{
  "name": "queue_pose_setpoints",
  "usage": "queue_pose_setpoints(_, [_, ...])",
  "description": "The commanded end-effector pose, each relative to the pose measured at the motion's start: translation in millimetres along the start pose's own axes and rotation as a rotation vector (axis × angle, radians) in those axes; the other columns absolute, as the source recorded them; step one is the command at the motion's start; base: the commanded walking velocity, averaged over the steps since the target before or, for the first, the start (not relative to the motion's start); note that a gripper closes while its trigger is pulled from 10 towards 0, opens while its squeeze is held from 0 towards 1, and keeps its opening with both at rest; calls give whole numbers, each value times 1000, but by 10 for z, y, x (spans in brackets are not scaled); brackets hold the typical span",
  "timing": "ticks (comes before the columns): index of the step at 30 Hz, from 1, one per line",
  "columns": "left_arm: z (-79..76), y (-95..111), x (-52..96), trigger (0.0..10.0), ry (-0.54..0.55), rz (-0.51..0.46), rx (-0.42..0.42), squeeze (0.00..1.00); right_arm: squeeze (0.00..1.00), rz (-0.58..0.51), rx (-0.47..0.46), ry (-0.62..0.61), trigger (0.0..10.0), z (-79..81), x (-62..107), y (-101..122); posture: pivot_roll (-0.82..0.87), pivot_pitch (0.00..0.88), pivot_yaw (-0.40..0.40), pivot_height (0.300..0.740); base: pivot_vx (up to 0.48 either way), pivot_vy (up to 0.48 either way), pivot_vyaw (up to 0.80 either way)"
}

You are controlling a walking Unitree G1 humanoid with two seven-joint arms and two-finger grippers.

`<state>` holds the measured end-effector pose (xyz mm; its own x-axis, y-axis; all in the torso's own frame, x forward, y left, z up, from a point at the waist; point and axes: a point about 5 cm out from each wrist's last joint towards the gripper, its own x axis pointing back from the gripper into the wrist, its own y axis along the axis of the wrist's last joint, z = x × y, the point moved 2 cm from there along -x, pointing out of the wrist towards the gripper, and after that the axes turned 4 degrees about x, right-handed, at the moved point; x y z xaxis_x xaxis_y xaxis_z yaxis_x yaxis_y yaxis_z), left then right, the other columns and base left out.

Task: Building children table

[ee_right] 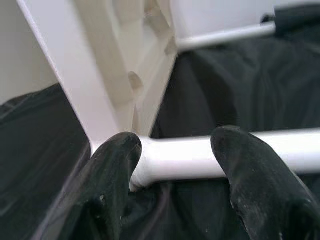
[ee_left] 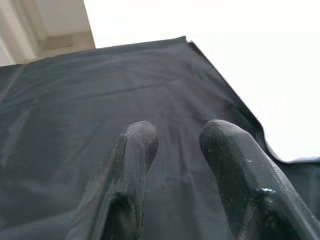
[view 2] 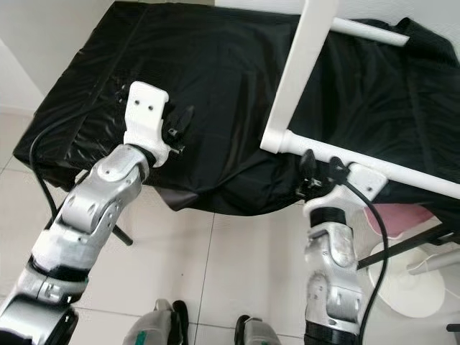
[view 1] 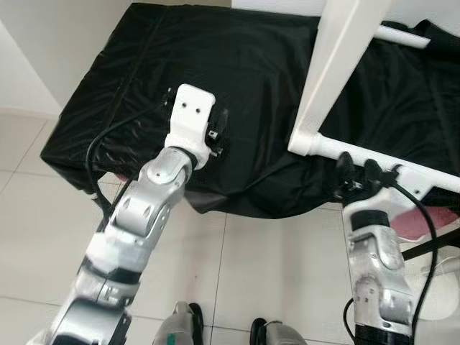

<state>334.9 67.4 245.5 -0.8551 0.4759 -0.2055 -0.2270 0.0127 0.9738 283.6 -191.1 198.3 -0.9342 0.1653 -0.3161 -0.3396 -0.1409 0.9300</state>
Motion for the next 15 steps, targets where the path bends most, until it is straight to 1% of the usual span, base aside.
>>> queue_pose_setpoints(1, [-61,19,54,10000,-49,-22,-10,0,0,3,20,20,10000,55,-2,-33,47,83,-16,740,0,0,0])
queue_pose_setpoints(3, [-76,-69,169,10000,-39,-21,-19,0,0,6,65,59,10000,147,-7,-82,50,60,-28,740,0,0,0])
queue_pose_setpoints(5, [-76,-69,169,10000,-39,-21,-19,0,0,6,65,59,10000,147,-7,-82,50,60,-28,740,0,0,0])
queue_pose_setpoints(7, [-71,-130,266,10000,-18,-34,-4,0,0,9,120,70,10000,192,14,-128,52,46,-38,740,0,0,0])
queue_pose_setpoints(8, [-60,-159,303,10000,-9,-35,18,0,0,8,158,69,10000,212,22,-145,52,46,-38,740,0,0,0])
queue_pose_setpoints(9, [-46,-212,338,10000,0,-24,21,0,0,13,185,73,10000,236,36,-169,53,47,-44,740,0,0,0])
queue_pose_setpoints(11, [-36,-253,365,10000,8,-17,15,0,0,25,193,73,10000,254,47,-199,53,47,-44,740,0,0,0])
queue_pose_setpoints(13, [-22,-332,422,10000,30,-7,84,0,0,38,204,76,10000,293,56,-260,57,47,-52,740,0,0,0])
queue_pose_setpoints(14, [-22,-332,422,10000,30,-7,84,0,0,38,204,76,10000,293,56,-260,57,47,-52,740,0,0,0])
queue_pose_setpoints(15, [-29,-359,444,10000,30,-7,132,0,0,36,207,84,10000,316,57,-274,59,47,-55,740,0,0,0])
